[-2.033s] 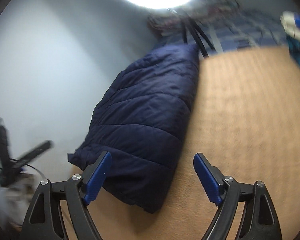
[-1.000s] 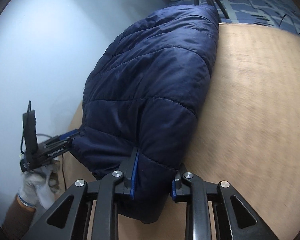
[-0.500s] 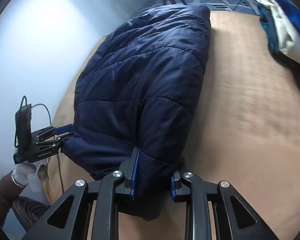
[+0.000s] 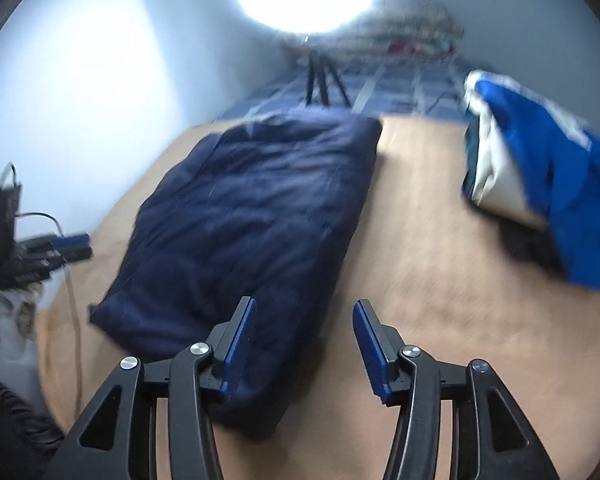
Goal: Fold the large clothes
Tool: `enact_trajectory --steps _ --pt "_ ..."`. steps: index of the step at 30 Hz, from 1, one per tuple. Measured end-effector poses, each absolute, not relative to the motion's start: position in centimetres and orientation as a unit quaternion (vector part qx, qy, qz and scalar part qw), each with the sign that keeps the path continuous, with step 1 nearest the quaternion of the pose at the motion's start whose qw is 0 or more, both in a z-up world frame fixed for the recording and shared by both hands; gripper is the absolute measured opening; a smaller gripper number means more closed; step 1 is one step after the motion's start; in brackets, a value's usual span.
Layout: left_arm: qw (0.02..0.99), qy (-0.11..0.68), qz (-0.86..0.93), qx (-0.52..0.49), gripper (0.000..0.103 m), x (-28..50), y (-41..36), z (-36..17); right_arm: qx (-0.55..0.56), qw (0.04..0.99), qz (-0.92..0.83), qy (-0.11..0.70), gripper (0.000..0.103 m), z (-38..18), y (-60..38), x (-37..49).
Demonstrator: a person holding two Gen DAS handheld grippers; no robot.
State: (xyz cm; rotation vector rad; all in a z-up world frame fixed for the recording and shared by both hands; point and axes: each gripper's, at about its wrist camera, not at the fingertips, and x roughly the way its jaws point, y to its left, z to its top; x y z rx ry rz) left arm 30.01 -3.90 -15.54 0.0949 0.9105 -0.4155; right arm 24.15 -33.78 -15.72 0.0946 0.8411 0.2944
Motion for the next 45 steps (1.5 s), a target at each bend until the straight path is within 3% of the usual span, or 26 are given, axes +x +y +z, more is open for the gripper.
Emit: enact_trajectory --steps 6,10,13,18,21,23,24,32,45 --pt "0.892 0.413 -0.182 0.033 0.046 36.5 -6.9 -17.0 0.030 0.915 0.129 0.380 0.052 -16.5 -33.2 26.9" --pt "0.873 0.459 -0.159 0.031 0.046 39.0 -7.3 -21.1 0.039 0.909 0.142 0.389 0.052 -18.6 -32.3 27.6" --pt "0.860 0.484 -0.162 0.012 0.052 39.8 -6.7 -23.9 0.004 0.904 0.147 0.402 0.052 -20.3 -31.0 27.8" --pt "0.852 0.493 -0.175 -0.019 0.059 40.5 -5.2 -23.5 -0.009 0.897 0.153 0.414 0.059 -20.3 -30.8 28.3" --pt "0.834 0.509 -0.189 -0.099 0.076 40.8 -2.2 -23.0 -0.015 0.900 0.159 0.405 0.080 -19.4 -31.6 28.4" --pt "0.821 0.511 -0.200 -0.159 0.083 40.9 0.1 -23.0 -0.005 0.903 0.172 0.394 0.101 -19.0 -32.6 28.3" --pt "0.811 0.517 -0.201 -0.186 0.085 41.0 1.2 -23.3 0.003 0.904 0.177 0.390 0.103 -18.9 -33.1 28.2" --pt "0.726 0.543 -0.225 -0.357 0.086 43.3 5.0 -27.4 0.140 0.874 0.216 0.412 0.103 -20.6 -37.3 30.5" --pt "0.705 0.539 -0.290 -0.360 0.086 47.0 0.8 -28.5 0.293 0.814 0.241 0.440 0.103 -26.1 -40.4 35.1"
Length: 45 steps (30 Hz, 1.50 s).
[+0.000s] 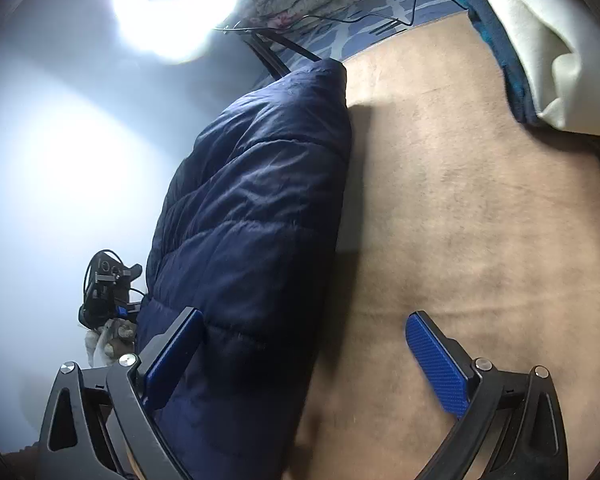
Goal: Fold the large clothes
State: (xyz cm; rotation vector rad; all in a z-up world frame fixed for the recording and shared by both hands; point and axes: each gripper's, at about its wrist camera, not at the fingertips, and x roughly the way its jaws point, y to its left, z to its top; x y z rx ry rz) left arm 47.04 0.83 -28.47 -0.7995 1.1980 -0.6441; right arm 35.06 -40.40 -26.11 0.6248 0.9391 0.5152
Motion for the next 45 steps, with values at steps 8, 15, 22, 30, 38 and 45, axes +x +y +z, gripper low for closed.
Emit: enact_trajectory --steps 8,15,22,30,38,45 --pt "0.714 0.552 -0.284 -0.323 0.081 48.6 -1.9 -28.5 0.288 0.814 0.266 0.428 0.092 -26.4 -38.7 37.3" --pt "0.736 0.555 -0.269 -0.280 0.061 48.2 -3.0 -28.0 0.273 0.808 0.279 0.441 0.069 -26.3 -36.3 38.0" --pt "0.770 0.540 -0.258 -0.221 0.033 47.2 -4.5 -25.9 0.236 0.825 0.266 0.439 0.046 -24.4 -34.9 37.3" --pt "0.812 0.510 -0.242 -0.148 0.022 44.2 -6.7 -22.3 0.147 0.859 0.227 0.434 0.029 -20.4 -32.0 34.9" --pt "0.831 0.488 -0.250 -0.092 0.021 39.5 -9.3 -18.9 0.078 0.875 0.204 0.432 0.025 -17.6 -32.0 30.2" --pt "0.840 0.463 -0.277 -0.052 0.021 34.6 -12.7 -15.4 0.060 0.887 0.186 0.419 0.024 -14.6 -33.5 25.2"
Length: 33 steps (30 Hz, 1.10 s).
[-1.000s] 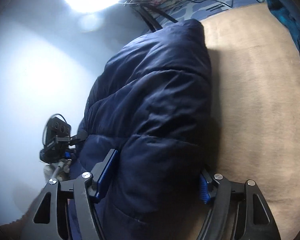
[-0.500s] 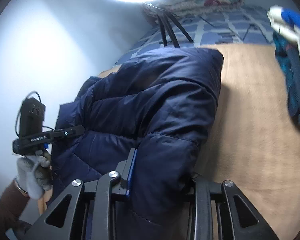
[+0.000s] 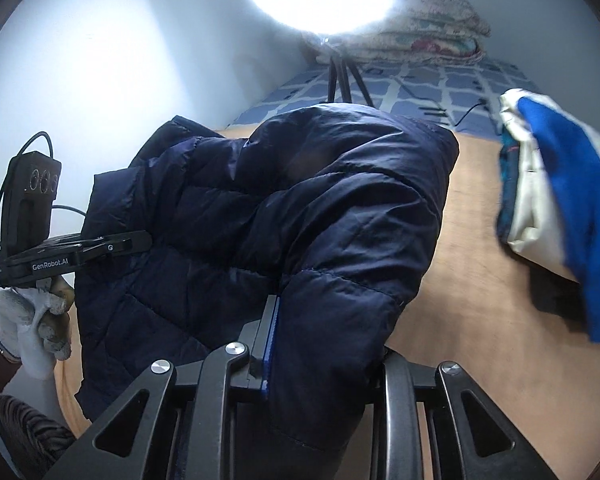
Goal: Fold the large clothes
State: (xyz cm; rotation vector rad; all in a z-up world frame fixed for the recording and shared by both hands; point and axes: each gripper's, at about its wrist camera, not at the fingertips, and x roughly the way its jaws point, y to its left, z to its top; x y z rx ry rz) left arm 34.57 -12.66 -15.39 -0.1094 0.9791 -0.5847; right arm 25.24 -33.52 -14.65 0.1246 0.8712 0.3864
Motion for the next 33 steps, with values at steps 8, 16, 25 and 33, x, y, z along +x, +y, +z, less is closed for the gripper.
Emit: enact_trajectory --steps 8,16,25,33 --pt "0.837 0.444 -0.318 -0.031 0.021 30.2 -16.8 -12.7 0.049 0.901 0.160 0.401 0.024 -11.7 -36.6 19.2" --pt "0.833 0.427 -0.353 -0.012 0.021 27.8 -22.1 -10.5 0.051 0.913 0.130 0.383 0.023 -9.5 -40.6 15.1" --pt "0.821 0.418 -0.388 0.002 0.021 27.8 -28.9 -9.5 0.055 0.924 0.097 0.365 0.023 -8.2 -45.8 12.2" --pt "0.808 0.412 -0.421 0.000 0.021 30.8 -35.1 -9.9 0.056 0.928 0.057 0.364 0.023 -7.5 -50.9 13.1"
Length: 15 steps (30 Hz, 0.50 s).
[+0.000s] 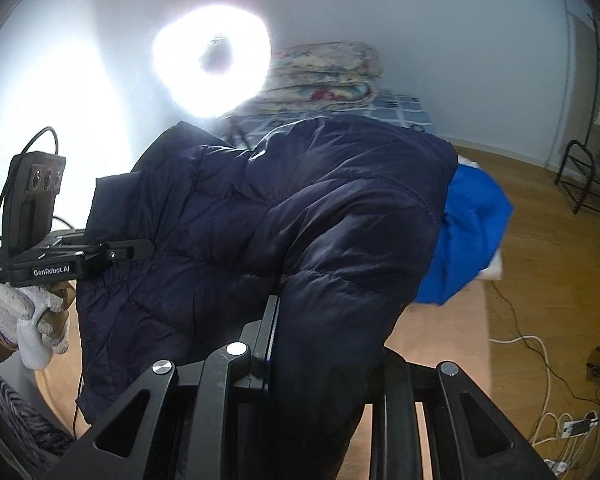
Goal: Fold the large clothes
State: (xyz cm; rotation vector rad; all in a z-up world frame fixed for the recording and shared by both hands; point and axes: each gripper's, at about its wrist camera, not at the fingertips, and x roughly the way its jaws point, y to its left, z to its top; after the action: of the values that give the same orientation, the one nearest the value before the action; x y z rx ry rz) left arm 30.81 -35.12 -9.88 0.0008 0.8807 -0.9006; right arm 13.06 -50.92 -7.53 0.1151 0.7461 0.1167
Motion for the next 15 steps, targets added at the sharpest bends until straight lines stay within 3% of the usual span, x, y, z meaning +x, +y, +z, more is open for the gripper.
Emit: enact_trajectory --steps 15 --pt "0.815 0.371 -0.445 -0.018 0.021 40.9 -44.2 -7.6 0.052 0.939 -0.007 0.339 0.021 -3.4 -60.0 21.8"
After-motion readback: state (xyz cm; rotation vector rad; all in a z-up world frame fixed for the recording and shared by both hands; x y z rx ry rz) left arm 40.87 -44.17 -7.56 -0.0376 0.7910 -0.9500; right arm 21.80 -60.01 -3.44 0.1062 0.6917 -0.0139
